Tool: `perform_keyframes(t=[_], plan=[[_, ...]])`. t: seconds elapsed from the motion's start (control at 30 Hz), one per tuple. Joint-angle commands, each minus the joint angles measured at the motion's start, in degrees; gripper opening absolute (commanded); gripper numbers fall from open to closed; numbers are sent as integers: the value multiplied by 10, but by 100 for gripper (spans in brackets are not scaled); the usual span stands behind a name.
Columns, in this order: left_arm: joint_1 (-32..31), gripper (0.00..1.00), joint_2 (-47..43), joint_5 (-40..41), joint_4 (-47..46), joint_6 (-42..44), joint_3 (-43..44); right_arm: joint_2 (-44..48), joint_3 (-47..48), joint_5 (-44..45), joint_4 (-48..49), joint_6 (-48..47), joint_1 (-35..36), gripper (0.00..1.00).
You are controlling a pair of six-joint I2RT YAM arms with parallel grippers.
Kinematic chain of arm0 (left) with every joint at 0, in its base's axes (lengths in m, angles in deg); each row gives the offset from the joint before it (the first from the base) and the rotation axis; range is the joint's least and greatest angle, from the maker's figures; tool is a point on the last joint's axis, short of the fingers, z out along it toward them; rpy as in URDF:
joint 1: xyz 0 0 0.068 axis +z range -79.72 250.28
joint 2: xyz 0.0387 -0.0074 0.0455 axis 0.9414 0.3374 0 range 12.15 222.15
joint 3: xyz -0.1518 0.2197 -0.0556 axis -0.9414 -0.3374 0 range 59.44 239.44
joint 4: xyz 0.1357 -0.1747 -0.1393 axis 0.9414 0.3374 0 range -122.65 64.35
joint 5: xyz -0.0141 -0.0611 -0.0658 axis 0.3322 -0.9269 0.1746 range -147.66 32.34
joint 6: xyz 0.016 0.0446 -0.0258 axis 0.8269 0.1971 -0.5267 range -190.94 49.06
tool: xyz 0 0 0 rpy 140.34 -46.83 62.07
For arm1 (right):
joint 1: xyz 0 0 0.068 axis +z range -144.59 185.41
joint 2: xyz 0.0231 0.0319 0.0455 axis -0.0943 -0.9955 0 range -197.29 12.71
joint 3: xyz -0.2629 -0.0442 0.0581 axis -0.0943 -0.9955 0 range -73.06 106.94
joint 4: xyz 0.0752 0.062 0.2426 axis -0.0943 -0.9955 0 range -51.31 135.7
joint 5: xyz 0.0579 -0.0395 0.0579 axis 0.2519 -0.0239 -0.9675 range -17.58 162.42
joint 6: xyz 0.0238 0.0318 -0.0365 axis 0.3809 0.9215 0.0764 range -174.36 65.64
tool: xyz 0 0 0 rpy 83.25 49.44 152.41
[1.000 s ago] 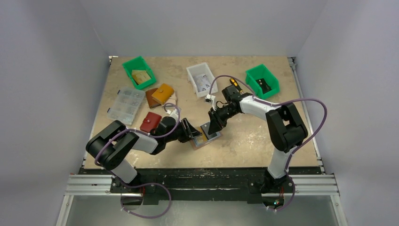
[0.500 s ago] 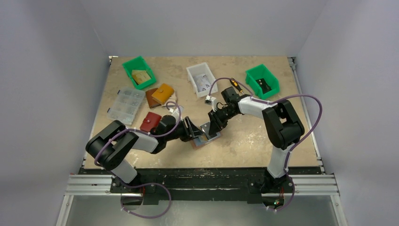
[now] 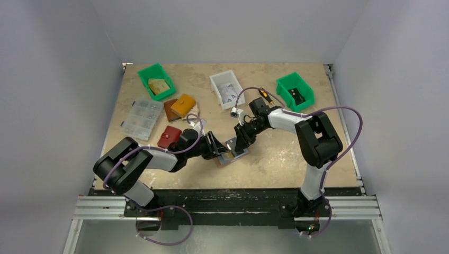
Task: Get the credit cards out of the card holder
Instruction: Remove the credit card from the card holder.
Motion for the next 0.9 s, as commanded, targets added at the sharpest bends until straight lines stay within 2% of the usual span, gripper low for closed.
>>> perform_keyframes(t=[0.0,0.1,0.27,0.3,0.37,0.5,0.7,0.87], plan=[[2,44,-11,32,57,16,20,-2,5,10,6,1,0,29],[3,43,-12,47,78,16,20,-3,5,9,5,0,0,29],[3,30,-19,63,84,12,14,-3,6,7,4,-1,0,29],[3,22,-19,62,82,14,14,-3,6,6,4,-1,0,29],[5,0,-18,52,60,17,10,-3,8,-2,0,-5,0,29],[8,0,-20,20,0,38,-2,9,21,-61,-32,-45,0,31],[8,0,-53,-11,-42,95,2,52,32,-163,-81,-107,0,37],[9,0,-81,-27,-84,104,0,57,28,-132,-50,-67,-1,37]])
